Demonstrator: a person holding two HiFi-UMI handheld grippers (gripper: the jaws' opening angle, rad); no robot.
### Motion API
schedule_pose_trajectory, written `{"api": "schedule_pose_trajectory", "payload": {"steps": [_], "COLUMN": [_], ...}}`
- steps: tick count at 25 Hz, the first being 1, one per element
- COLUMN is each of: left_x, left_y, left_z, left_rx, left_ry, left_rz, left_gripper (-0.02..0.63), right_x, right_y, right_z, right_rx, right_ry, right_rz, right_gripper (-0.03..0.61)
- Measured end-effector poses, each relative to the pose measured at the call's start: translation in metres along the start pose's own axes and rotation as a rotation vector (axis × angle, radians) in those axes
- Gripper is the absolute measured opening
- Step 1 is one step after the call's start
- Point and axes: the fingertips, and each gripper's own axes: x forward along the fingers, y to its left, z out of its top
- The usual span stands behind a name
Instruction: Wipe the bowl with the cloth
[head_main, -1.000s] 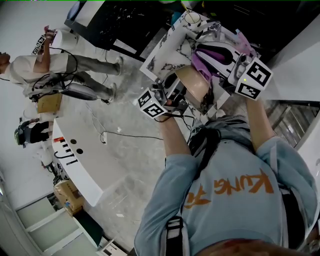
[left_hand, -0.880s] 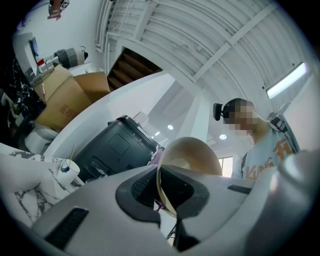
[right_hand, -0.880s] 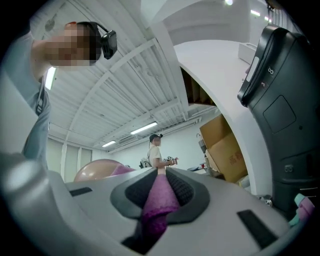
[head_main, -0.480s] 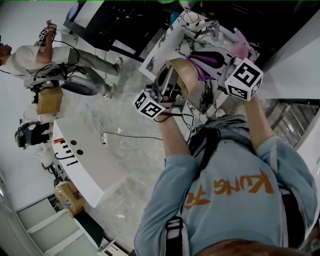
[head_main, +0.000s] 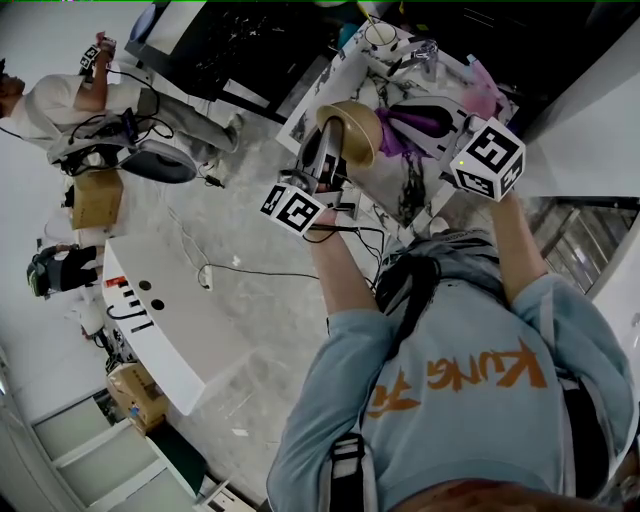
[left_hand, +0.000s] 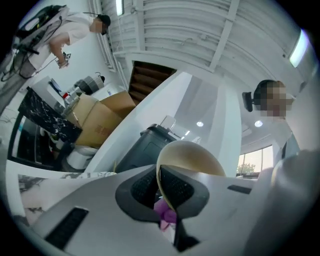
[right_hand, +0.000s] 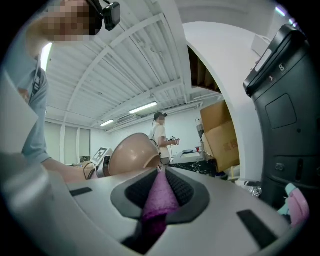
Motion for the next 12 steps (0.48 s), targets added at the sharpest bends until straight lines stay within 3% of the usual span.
{"api": "schedule_pose_trajectory", "payload": {"steps": [8,12], "left_x": [-0.008,-0.011], "left_y": [0.045,0.058], "left_z": [-0.014,-0.024], "left_rx": [0.003,0.012], "left_ry": [0.133,0.203], "left_rz": [0.268,0.35], "left_gripper": [0.029,0.029], "right_x": [-0.01,-0.012], "right_y": [-0.036,-0.043], "right_z": [-0.003,-0.003], "right_rx": [0.029,0.035], "right_ry": [0.004,0.0], "right_rz": [-0.187,-0.234], "right_gripper": [0.066,0.066]}}
